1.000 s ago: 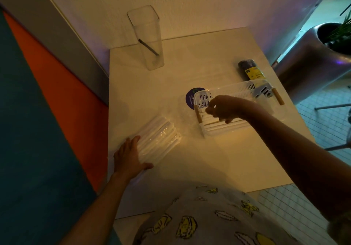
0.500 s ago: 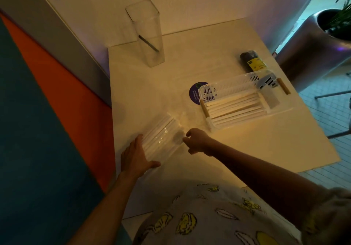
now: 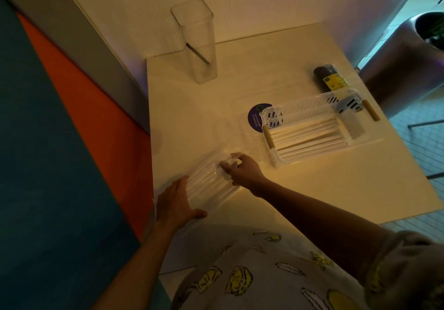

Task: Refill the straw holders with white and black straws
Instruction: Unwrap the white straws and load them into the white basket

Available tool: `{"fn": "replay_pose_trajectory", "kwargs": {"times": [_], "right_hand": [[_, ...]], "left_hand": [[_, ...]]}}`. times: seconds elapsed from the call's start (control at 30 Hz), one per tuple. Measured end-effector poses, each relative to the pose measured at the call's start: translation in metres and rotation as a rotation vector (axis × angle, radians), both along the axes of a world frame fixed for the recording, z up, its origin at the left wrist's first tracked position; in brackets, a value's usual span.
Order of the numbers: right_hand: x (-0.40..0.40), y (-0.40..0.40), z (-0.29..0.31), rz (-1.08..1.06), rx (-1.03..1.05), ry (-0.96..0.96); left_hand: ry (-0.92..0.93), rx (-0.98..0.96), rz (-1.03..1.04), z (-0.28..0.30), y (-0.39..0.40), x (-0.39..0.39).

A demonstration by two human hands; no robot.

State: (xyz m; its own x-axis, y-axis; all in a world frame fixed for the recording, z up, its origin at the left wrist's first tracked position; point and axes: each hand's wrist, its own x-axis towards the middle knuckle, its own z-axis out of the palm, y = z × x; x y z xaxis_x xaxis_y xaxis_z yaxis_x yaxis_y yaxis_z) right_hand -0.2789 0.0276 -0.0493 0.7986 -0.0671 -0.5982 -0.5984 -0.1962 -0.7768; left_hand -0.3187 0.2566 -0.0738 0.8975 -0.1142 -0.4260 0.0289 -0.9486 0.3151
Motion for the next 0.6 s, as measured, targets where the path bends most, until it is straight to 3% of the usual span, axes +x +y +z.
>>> {"fn": "replay_pose_trajectory", "kwargs": {"times": [0.17, 0.47, 0.6], "right_hand": [[0.005, 0.003, -0.003, -0.136, 0.031, 0.001], [0.016, -0.005, -0.001, -0.171, -0.006, 0.059], [0.017, -0.01, 0.0, -0.163, 0.071, 0.109]], "left_hand": [[-0.03, 0.046, -0.012, 0.004, -0.003, -0.005], [-0.036, 0.06, -0.003, 0.005, -0.001, -0.007], [-0.042, 0.062, 0.002, 0.003, -0.002, -0.007]]}}
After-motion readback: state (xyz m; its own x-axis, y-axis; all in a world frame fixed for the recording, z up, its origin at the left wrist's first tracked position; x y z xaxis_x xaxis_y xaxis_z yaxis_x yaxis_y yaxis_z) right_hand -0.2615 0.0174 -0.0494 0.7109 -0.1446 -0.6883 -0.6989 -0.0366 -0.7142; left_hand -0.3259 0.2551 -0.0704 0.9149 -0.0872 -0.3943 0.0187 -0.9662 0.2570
